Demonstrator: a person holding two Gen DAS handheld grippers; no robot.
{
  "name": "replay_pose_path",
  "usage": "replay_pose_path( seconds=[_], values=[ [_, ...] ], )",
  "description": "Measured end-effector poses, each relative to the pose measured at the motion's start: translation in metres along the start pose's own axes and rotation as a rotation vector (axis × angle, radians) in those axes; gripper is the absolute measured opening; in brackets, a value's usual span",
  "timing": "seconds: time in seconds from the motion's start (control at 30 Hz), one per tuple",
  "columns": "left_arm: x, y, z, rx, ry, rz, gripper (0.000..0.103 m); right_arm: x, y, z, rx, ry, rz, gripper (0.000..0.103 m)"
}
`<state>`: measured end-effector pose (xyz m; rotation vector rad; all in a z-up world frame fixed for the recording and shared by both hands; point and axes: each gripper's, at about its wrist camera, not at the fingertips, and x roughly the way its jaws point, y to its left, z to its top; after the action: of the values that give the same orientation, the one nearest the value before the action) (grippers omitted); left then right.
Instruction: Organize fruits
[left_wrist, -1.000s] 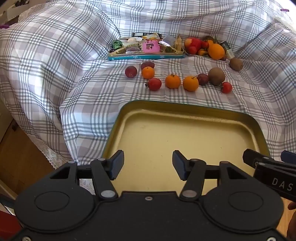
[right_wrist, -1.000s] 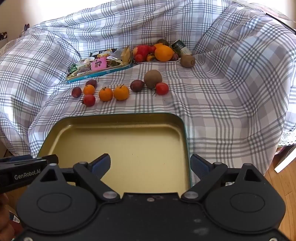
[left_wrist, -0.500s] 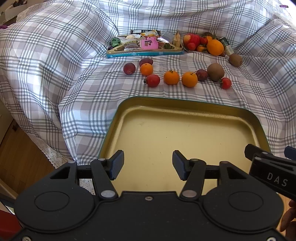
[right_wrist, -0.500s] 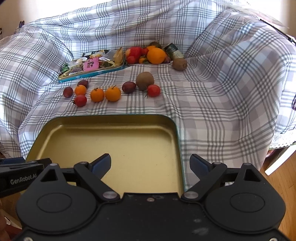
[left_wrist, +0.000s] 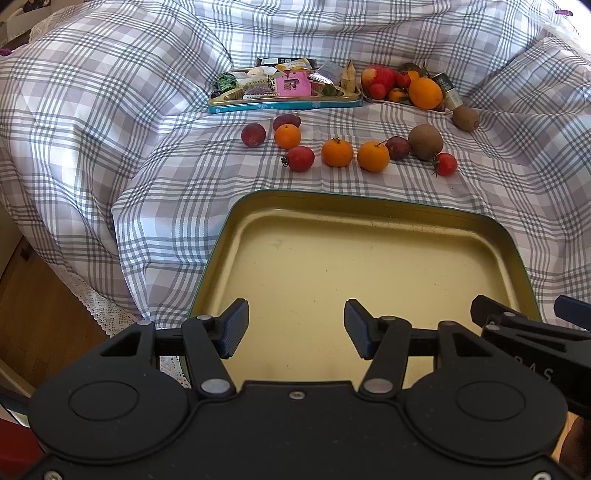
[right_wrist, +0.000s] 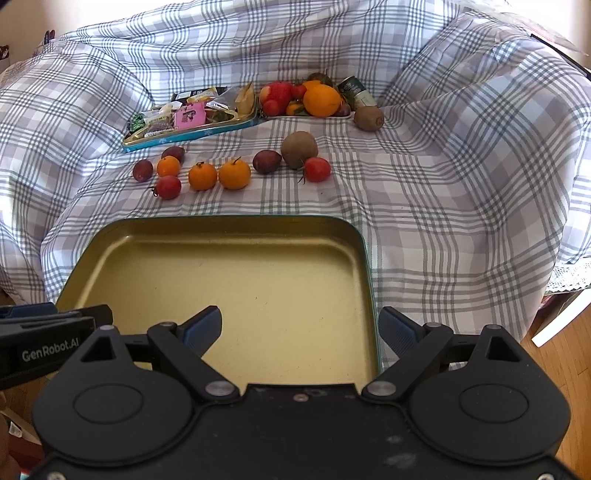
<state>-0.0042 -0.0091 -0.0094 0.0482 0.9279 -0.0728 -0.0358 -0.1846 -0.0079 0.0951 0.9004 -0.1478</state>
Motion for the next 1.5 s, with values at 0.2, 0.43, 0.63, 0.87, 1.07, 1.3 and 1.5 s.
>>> replay_pose_path(
  seconds=[0.2,0.43,0.63,0.87,1.07,1.3,1.5],
  values=[
    [0.001,-0.003,-0.001,0.006,0.008,-0.003,0.059,0.001,0.002,-0.002,-0.003,0.003,0.005,0.095],
    [0.002,-0.004,-0.004,0.011,0.019,0.002,0.059,-0.001,0.003,-0.003,-0.008,0.001,-0.002,0.095],
    [0.002,-0.004,-0.004,0.011,0.021,0.01,0.059,-0.001,0.004,-0.004,-0.01,0.0,-0.004,0.095],
    [0.003,-0.004,-0.004,0.009,0.022,0.013,0.059,-0.002,0.003,-0.005,0.006,-0.004,-0.006,0.096],
    [0.003,-0.003,-0.005,0.009,0.024,0.013,0.059,-0.003,0.003,-0.006,0.009,-0.005,-0.011,0.096],
    [0.003,-0.003,-0.006,0.005,0.022,0.014,0.059,-0.005,0.008,-0.007,-0.019,-0.009,-0.002,0.098],
    [0.004,0.001,-0.003,0.0,0.017,0.017,0.059,-0.009,0.012,-0.007,-0.046,-0.043,0.019,0.1]
  ],
)
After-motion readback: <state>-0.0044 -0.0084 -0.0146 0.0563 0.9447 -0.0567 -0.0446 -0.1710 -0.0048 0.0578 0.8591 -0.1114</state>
